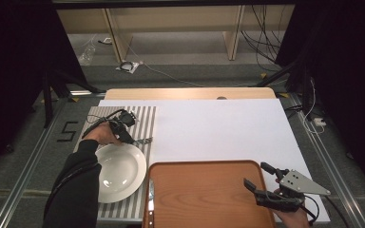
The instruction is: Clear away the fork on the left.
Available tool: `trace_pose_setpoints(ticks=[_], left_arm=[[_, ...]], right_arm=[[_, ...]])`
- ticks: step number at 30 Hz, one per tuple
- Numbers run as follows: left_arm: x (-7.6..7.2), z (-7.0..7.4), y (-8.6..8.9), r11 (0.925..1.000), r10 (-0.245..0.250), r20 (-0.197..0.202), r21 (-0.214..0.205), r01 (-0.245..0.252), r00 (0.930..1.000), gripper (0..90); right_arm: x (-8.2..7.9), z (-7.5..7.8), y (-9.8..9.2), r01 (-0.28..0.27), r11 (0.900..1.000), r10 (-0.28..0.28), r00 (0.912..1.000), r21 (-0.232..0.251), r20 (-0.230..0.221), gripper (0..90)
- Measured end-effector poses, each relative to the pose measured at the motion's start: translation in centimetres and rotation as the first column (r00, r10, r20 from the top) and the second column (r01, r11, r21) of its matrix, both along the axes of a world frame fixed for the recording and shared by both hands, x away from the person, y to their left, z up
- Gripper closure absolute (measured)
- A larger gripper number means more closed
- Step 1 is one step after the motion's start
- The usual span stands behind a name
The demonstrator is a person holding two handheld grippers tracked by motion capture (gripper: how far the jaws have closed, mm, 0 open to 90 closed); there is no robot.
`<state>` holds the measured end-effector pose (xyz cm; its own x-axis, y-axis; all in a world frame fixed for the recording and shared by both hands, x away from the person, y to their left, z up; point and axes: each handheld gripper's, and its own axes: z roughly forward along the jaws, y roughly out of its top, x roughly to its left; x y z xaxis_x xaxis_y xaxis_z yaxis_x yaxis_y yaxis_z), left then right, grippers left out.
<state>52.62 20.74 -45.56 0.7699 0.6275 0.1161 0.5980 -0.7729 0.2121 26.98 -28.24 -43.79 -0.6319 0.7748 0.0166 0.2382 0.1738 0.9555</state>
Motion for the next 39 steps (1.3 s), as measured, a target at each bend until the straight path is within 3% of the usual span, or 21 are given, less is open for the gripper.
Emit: trace_pose_setpoints(ticks=[11, 15, 18, 24, 39], left_arm=[[0.1, 0.0, 0.4, 0.9997, 0.021, 0.014, 0.008, -0.021, 0.9997, 51.0], [0.0, -0.3, 0.7, 0.9992, 0.014, 0.009, 0.038, -0.015, 0.9999, 50.9], [0.1, -0.5, 1.0, 0.9993, 0.029, 0.013, 0.021, -0.03, 0.9995, 50.9], [0.2, -0.4, 1.4, 0.9984, 0.036, 0.005, 0.043, -0.036, 0.9993, 51.2], [0.1, -0.5, 2.3, 0.9981, 0.052, -0.002, 0.032, -0.052, 0.9987, 57.0]], right_arm=[[0.0, 0.0, 0.0, 0.002, 1.0, -0.002, 1.0, -0.005, -0.004, 20.4], [0.0, 0.0, 0.0, 0.002, 1.0, -0.002, 1.0, -0.004, -0.005, 20.4], [0.0, 0.0, 0.0, 0.002, 1.0, -0.002, 1.0, -0.003, -0.004, 20.4], [0.0, 0.0, 0.0, 0.003, 1.0, -0.003, 1.0, -0.005, -0.004, 20.4], [0.0, 0.0, 0.0, 0.002, 1.0, -0.002, 1.0, -0.005, -0.004, 20.4]])
